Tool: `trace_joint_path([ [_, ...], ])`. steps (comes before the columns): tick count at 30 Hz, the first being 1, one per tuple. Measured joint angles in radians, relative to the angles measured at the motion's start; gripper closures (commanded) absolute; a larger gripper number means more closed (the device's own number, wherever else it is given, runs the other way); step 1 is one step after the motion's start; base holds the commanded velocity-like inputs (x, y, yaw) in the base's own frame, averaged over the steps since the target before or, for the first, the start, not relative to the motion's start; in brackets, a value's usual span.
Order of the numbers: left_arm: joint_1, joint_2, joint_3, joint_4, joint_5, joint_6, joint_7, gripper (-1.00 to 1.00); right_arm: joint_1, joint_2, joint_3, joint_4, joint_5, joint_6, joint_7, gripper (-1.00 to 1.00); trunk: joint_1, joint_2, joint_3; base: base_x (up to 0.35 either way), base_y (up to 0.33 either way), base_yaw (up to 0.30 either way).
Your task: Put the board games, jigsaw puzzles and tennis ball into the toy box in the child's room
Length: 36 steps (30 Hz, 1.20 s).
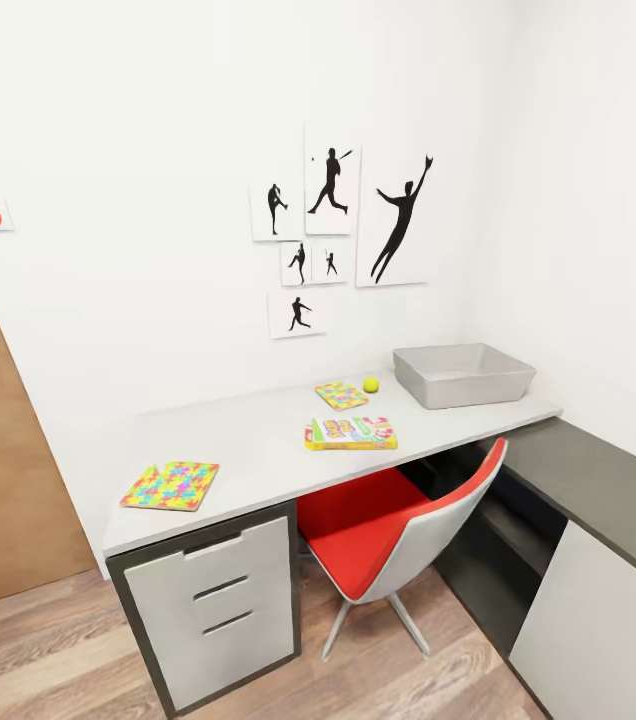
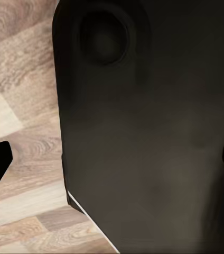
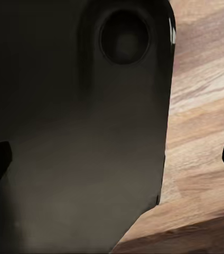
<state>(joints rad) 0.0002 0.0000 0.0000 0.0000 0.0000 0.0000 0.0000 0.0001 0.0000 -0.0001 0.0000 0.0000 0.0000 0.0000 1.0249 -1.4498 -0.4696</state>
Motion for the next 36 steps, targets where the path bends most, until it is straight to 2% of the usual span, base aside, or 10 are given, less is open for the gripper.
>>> trace_joint_path([
  [7,-0.002,-0.007,0.002,-0.001,0.003,0.002,-0.001,-1.00,-0.002,0.006,-0.004,0.000,-0.006,-0.001,-0.001,-1.00,0.000,0.000,0.000,0.000,0.000,0.000],
  [13,-0.002,-0.014,0.002,-0.001,0.003,0.004,-0.003,-1.00,-0.002,0.037,-0.005,-0.004,-0.003,-0.002,-0.002,-1.00,0.000,0.000,0.000,0.000,0.000,0.000],
  [36,-0.002,-0.014,0.001,-0.001,0.001,0.003,-0.003,-1.00,-0.002,0.038,-0.004,-0.004,-0.002,-0.004,-0.001,-1.00,0.000,0.000,0.000,0.000,0.000,0.000],
])
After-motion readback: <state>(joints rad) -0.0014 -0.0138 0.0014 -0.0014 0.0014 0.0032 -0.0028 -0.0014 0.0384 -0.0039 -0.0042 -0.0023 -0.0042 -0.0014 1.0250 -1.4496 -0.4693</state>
